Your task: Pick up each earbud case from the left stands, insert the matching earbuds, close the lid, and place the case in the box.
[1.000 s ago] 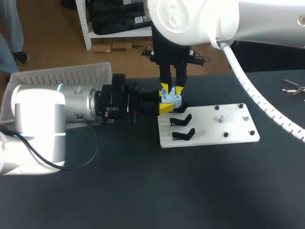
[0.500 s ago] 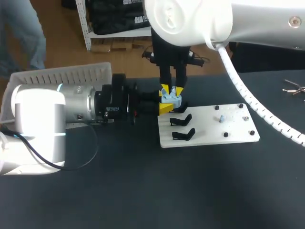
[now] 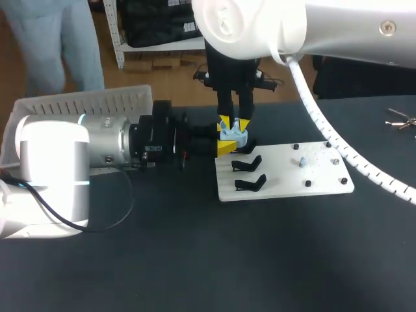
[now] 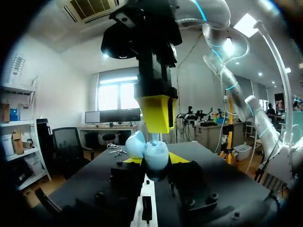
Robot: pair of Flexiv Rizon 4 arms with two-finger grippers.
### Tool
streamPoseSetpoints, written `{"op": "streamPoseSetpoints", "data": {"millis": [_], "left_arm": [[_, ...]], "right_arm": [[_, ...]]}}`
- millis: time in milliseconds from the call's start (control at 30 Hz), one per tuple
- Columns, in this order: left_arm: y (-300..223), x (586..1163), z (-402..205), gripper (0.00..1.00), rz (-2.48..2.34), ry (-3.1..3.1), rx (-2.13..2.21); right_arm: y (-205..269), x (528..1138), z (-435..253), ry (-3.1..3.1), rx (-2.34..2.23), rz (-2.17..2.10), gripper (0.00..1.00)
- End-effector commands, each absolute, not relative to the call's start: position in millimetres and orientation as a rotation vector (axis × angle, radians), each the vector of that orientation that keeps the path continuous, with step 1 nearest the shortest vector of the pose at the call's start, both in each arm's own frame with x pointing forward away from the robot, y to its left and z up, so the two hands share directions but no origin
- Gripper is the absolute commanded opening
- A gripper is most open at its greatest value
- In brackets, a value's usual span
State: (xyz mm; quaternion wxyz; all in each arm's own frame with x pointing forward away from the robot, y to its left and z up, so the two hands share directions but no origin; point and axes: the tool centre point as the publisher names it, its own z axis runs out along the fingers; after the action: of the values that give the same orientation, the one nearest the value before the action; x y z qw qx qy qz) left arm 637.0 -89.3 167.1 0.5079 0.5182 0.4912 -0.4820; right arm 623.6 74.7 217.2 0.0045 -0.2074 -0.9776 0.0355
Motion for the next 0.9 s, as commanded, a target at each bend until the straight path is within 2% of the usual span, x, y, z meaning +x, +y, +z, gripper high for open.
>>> {"op": "streamPoseSetpoints", "data": {"millis": [33,900], "left_arm": [[-90,638,166,0.0,-1.162,1.18,1.248],[-90,638,166,0.0,-1.162,1.18,1.248]], "right_arm": [[74,624,217,-3.056,-0.654,0.114,0.0],[71,629,205,-3.026,-0.7,0.187,0.0]]}}
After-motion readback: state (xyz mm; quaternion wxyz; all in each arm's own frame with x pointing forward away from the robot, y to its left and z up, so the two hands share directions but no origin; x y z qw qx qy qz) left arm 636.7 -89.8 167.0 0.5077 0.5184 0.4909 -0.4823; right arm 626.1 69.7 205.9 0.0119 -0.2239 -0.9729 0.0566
